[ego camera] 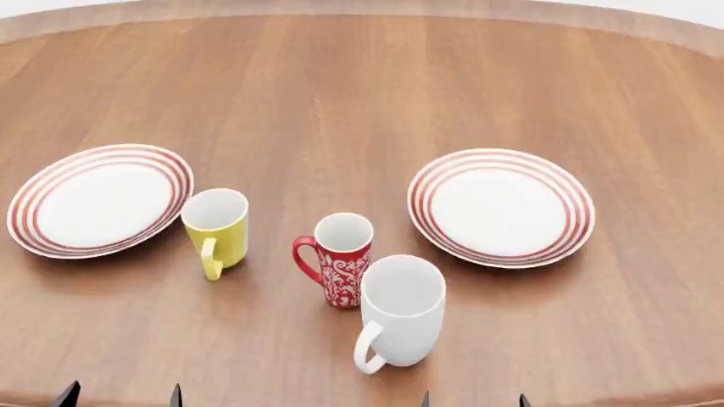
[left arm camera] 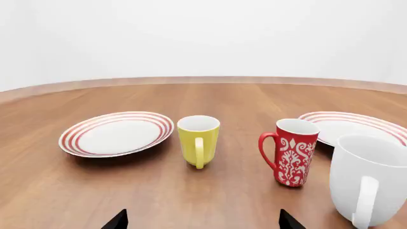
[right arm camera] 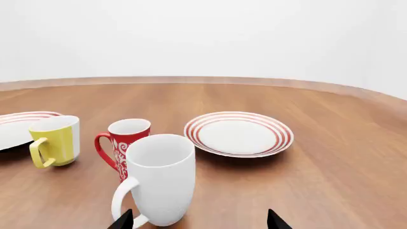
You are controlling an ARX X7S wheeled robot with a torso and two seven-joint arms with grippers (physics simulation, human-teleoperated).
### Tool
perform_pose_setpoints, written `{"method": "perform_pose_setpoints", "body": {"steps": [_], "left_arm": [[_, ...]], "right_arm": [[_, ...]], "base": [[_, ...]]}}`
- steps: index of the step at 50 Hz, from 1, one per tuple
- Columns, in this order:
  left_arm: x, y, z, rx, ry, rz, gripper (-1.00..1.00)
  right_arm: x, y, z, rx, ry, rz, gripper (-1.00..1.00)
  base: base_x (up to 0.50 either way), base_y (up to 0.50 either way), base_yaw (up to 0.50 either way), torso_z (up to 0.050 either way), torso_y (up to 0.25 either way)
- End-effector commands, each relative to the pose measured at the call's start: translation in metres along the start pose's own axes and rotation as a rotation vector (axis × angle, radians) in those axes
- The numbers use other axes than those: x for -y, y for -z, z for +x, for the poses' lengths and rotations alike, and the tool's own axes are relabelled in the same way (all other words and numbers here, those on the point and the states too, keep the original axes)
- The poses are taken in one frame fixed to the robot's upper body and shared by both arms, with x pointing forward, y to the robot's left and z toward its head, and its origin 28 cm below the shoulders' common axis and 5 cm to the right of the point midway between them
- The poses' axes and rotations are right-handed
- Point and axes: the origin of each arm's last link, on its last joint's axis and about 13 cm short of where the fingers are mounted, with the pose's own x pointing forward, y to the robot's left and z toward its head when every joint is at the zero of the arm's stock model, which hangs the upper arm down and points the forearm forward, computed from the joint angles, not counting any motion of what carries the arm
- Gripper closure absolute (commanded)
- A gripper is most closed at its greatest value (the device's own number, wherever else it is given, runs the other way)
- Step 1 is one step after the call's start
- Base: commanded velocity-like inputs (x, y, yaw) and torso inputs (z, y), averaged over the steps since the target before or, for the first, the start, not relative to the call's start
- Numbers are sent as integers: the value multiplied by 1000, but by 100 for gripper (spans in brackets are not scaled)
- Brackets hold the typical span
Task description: Put the red mug on the left plate.
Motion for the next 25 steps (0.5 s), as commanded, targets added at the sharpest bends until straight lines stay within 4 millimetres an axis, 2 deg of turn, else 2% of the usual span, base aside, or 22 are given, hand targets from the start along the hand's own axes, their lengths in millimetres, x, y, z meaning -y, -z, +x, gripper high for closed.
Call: {"method": "perform_pose_setpoints", "body": {"steps": [1, 15, 25], "left_arm": [[0, 0, 0, -2, -1, -1, -100], [0, 0, 0, -2, 0, -3, -100], [0, 0, -1, 1, 2, -1, -100]], "right_arm": [[-1, 2, 0, -3, 4, -6, -100], [-1, 2, 0, 4, 1, -11, -100], [-1, 2, 0, 4, -2, -9, -100]], "base": [[0, 0, 0, 0, 0], [0, 13, 0, 0, 0], [197, 439, 0, 0, 0]]}}
